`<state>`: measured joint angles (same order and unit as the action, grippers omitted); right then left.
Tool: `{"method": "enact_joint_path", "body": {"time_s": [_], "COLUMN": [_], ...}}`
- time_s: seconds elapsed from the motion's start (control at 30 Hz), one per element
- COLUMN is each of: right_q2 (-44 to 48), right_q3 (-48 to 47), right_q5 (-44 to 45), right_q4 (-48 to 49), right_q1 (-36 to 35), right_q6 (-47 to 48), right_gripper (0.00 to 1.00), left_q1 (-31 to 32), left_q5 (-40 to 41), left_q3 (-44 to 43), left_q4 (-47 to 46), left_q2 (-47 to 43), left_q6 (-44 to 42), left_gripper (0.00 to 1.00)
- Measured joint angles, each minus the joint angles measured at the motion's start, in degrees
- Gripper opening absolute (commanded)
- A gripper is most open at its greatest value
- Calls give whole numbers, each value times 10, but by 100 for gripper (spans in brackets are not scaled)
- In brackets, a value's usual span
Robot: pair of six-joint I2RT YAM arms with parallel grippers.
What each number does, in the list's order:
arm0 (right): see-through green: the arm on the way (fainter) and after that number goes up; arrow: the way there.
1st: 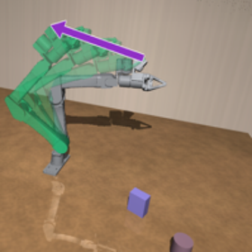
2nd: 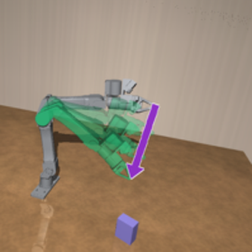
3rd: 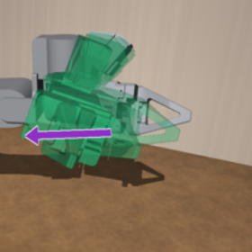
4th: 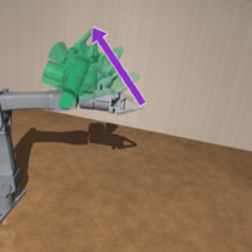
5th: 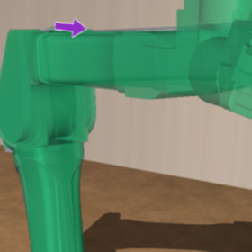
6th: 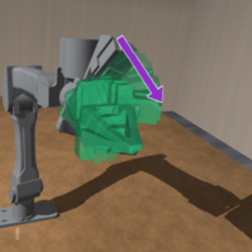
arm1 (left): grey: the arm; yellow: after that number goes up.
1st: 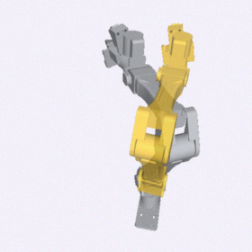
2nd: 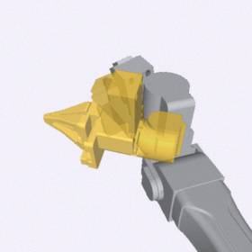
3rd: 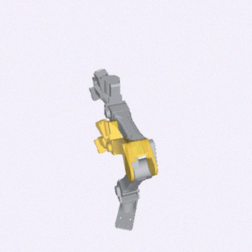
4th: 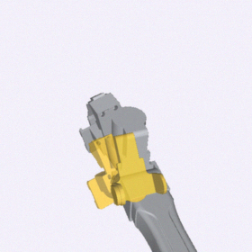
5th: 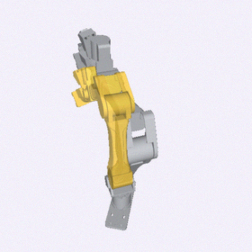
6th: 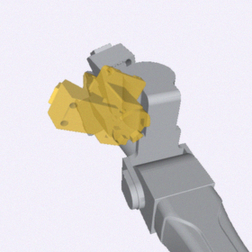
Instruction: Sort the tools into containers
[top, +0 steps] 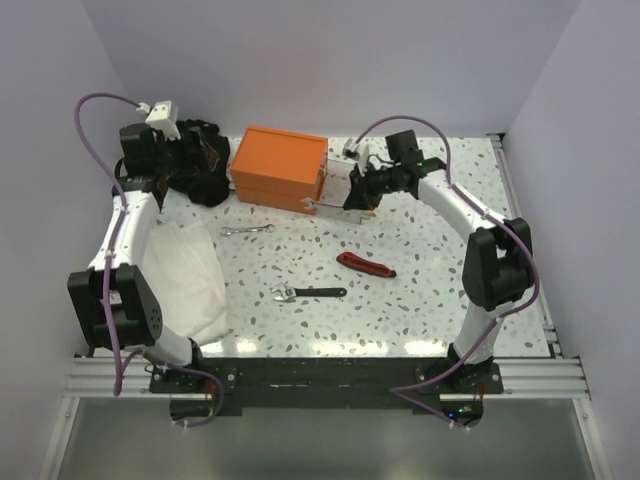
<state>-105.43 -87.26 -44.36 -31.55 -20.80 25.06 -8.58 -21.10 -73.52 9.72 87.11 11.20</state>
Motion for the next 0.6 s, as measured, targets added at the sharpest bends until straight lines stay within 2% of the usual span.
{"method": "enact_joint_path", "body": {"time_s": [0.23,0.4,0.6], "right_q2": [1,0,-2], "right_q3": [0,0,-4], "right_q5": [-27,-23,-23], "right_q4": [121,147,122], "right_q1": [75,104,136], "right_q6": [-222,-268,-266], "right_gripper": [0,0,0], "left_q1": [2,14,24], "left_q5": [-2,-2,-1], "left_q3": [-14,-27,-31], "left_q4": [-7,-8,-16], "left_q2": [56,71,71], "left_q6": [17,18,17], "left_gripper": [95,95,95]}}
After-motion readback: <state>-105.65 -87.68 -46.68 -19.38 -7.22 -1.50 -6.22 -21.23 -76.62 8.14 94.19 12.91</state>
